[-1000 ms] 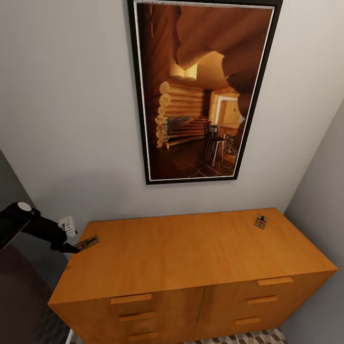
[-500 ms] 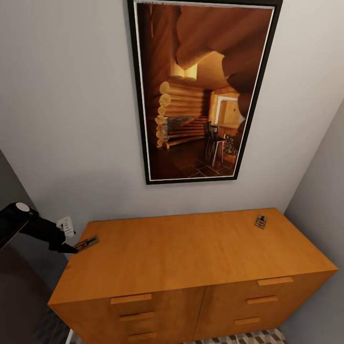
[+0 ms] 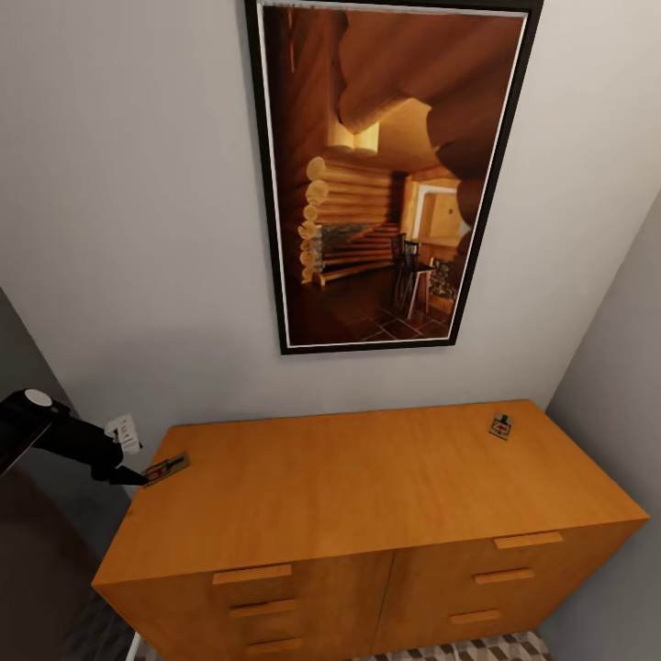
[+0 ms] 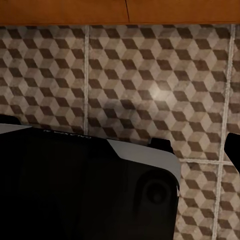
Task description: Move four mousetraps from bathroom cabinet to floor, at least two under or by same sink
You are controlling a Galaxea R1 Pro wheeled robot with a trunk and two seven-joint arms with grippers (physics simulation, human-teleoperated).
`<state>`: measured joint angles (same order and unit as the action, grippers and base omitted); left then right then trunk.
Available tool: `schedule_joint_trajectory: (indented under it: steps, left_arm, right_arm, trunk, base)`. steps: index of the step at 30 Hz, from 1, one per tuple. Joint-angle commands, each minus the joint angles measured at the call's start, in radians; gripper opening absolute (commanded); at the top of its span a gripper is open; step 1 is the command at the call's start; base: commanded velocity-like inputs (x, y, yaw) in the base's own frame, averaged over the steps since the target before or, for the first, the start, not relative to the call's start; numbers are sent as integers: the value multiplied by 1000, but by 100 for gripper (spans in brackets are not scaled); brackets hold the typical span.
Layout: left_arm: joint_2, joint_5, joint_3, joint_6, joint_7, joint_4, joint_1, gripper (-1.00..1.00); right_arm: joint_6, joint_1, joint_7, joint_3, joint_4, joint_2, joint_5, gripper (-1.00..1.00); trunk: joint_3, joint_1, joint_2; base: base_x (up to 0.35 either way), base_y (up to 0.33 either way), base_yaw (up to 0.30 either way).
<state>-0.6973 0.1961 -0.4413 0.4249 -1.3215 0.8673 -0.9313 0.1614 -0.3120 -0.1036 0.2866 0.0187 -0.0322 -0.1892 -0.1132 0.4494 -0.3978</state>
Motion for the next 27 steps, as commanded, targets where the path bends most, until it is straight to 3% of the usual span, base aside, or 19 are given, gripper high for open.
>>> schedule_joint_trajectory:
  steps: [1,27]
  left_arm:
    - [-1,2,-2,10,-4,1,-1,100]
    - [-3,2,3,9,-4,5,-1,100]
  right_arm:
    - [4,-1,-4,6,-2,0,-11,100]
    - [4,-1,-4,6,-2,0,-11,100]
  trunk:
    - [-2,1,-2]
    - [-34,1,-2]
  base:
    - [0,0,0]
    - [0,0,0]
